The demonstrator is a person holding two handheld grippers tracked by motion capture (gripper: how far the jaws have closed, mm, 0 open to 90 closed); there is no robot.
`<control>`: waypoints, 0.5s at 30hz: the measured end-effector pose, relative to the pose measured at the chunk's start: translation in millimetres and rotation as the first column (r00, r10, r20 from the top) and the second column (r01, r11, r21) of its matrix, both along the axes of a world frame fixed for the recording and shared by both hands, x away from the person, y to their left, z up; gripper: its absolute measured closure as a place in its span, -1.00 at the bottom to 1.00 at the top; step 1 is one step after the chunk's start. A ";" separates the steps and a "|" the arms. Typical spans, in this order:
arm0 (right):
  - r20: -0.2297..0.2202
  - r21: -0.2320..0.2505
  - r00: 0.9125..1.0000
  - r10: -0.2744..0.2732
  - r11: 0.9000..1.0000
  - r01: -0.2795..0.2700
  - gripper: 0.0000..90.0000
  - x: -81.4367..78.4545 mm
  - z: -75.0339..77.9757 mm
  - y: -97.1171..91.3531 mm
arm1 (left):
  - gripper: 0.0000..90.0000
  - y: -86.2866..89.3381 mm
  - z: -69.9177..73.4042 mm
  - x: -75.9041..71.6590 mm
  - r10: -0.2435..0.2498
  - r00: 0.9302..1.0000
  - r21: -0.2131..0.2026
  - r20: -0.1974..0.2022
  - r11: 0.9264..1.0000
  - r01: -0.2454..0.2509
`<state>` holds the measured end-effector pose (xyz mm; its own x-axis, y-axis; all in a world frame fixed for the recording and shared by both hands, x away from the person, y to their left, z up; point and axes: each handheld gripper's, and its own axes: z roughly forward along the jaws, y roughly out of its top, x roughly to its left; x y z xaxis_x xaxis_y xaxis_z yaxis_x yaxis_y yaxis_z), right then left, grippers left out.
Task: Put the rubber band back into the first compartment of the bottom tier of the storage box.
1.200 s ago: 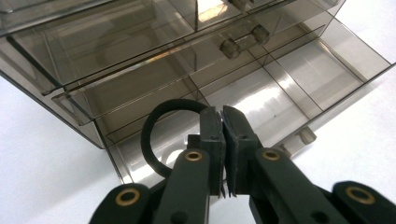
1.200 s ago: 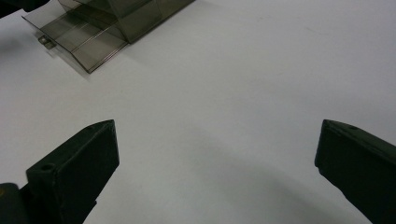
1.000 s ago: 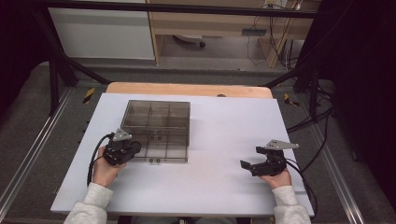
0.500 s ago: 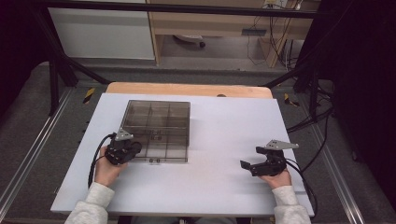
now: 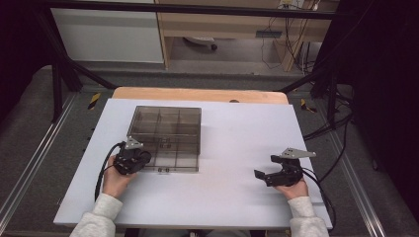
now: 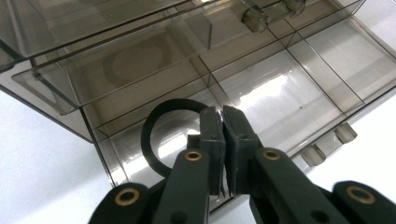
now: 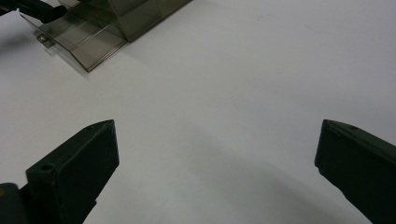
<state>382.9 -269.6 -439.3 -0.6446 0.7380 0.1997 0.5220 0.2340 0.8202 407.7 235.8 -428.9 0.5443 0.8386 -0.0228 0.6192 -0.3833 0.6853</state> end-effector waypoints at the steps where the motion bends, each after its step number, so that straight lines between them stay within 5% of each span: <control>1: 0.001 0.000 1.000 0.001 1.000 -0.001 -1.00 0.1 0.0 -0.1 | 0.92 0.0 -0.4 0.2 0.000 1.000 0.000 -0.001 1.000 0.000; 15: -0.001 0.000 1.000 0.000 1.000 0.000 -1.00 0.0 -0.1 0.2 | 0.91 -0.6 -3.9 1.9 0.006 1.000 0.009 -0.012 1.000 -0.006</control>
